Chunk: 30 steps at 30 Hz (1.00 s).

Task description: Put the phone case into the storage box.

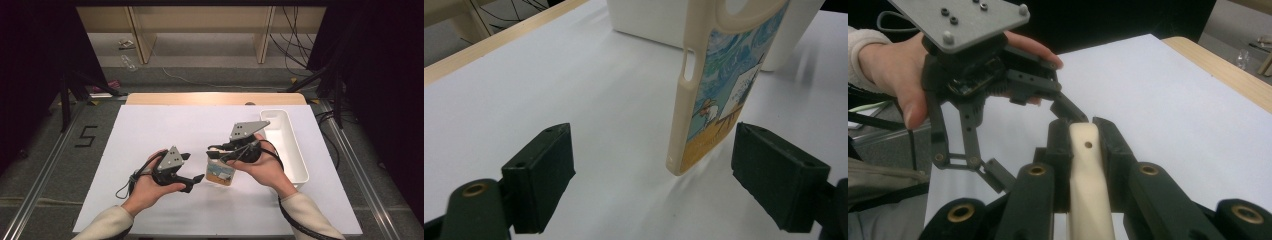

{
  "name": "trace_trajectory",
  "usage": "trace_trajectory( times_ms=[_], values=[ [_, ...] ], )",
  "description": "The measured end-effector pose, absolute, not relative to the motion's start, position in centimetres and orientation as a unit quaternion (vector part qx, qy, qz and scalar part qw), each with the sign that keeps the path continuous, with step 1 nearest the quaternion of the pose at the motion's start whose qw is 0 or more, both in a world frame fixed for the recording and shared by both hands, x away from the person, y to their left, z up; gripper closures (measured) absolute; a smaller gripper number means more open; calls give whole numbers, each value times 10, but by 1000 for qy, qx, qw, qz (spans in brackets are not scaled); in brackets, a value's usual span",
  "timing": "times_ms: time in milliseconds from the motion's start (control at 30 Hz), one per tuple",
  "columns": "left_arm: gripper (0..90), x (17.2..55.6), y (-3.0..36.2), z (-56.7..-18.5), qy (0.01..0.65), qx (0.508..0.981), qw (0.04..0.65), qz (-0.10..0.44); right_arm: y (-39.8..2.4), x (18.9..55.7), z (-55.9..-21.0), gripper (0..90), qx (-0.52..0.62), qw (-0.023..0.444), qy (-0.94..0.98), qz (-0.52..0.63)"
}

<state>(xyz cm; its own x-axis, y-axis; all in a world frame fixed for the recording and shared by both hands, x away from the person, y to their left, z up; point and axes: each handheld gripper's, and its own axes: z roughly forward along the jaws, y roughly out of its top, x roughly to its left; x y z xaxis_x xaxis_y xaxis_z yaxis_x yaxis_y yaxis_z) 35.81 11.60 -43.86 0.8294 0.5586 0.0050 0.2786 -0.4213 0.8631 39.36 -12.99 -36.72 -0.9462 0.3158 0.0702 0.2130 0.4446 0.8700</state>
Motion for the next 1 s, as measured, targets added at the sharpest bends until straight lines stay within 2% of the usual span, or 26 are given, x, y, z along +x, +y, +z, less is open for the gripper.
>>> trace_trajectory(
  times_ms=[467, 700, 1000],
  values=[
    [219, 362, 96, -457, 186, 856, 467, 118, -129, 391, -363, 794, 150, 45, 849, 504],
    [231, 364, 92, -465, 183, 862, 461, 102, -127, 390, -362, 794, 145, 37, 850, 506],
    [355, 364, 90, -469, 178, 862, 468, 84, -126, 389, -362, 794, 144, 33, 849, 507]
  ],
)
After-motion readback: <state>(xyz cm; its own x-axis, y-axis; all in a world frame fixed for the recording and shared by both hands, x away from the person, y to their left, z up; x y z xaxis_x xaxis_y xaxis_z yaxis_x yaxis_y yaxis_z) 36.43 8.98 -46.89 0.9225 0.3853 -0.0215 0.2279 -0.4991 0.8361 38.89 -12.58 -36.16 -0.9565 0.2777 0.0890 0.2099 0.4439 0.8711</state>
